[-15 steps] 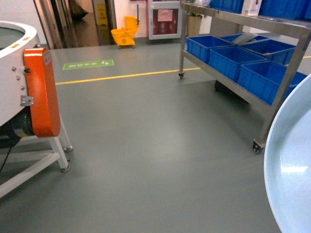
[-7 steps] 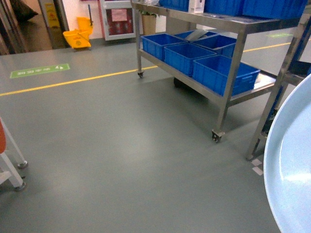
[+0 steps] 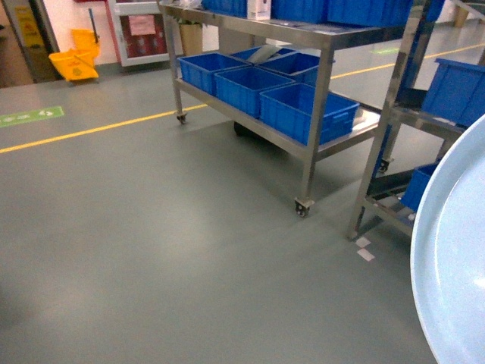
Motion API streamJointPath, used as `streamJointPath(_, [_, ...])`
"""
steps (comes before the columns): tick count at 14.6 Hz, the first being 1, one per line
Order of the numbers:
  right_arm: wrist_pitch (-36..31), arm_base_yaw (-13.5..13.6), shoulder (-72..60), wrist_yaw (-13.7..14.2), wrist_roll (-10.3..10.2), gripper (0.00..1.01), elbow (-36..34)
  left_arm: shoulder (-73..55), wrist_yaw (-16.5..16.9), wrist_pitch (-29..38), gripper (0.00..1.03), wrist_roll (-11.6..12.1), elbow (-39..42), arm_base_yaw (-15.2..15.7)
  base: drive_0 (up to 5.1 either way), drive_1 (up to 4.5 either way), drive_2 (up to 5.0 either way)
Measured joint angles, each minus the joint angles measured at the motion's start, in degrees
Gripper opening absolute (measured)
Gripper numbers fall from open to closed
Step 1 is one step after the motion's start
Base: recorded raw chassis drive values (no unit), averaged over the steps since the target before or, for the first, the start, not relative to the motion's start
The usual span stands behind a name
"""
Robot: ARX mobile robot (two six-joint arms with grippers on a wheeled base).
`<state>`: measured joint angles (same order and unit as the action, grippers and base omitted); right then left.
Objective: Place blue tray on left shelf second layer neatly
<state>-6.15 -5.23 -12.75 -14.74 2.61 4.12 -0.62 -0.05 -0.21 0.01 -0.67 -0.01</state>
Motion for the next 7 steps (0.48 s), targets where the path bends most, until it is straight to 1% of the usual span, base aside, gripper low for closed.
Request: streamJointPath(7, [0.0, 0.0, 0.0, 0.0, 0.0, 0.02, 0.0, 0.0, 0.0, 0.0, 0.98, 0.0, 0.0, 0.0, -1.6, -1.64, -1.6])
